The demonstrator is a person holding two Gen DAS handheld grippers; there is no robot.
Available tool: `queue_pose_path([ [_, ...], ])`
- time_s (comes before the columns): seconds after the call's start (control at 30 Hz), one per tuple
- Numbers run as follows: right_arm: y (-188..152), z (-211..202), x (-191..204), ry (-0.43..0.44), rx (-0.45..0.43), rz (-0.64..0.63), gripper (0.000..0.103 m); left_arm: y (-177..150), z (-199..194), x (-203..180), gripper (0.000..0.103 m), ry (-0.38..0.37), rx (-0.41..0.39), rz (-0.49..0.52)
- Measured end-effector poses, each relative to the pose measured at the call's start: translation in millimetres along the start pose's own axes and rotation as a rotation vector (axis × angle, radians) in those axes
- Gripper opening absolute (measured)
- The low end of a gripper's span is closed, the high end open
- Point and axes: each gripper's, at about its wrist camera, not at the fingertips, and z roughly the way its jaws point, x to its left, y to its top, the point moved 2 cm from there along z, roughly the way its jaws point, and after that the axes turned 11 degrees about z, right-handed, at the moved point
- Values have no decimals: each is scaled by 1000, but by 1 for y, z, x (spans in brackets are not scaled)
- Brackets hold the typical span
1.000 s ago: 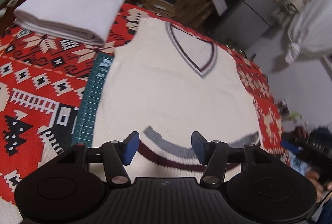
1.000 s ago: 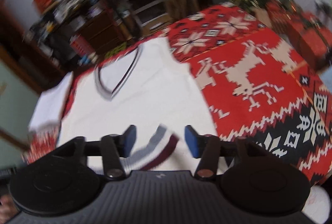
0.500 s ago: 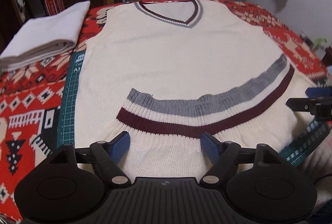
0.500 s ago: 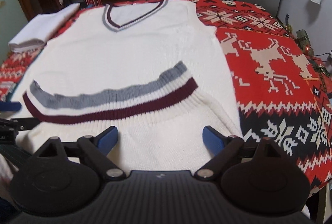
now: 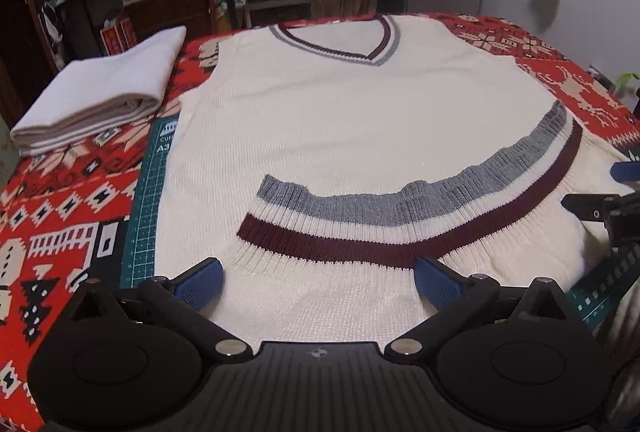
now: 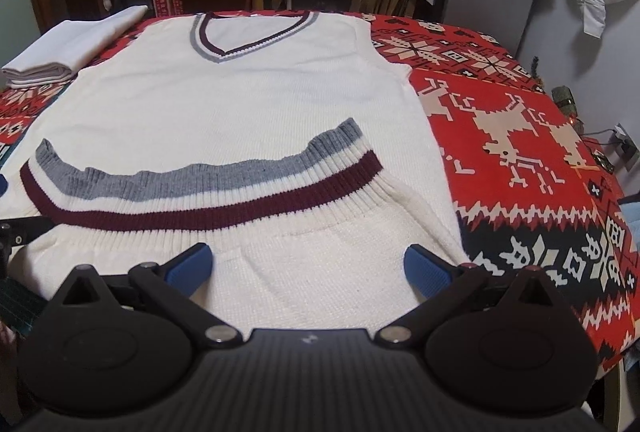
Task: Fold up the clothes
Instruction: 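Open both grippers and press the folded hem flat on the vest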
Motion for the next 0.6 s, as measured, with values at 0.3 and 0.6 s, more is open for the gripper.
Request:
queue_pose_path([
  [0.3, -9, -3, -4, 54, -82, -40, 103, -3, 1, 2, 103, -12, -27, -10],
  [0.6, -11, -4, -6, 72, -94, -52, 103, -3, 0, 4, 103, -35, -46, 8],
])
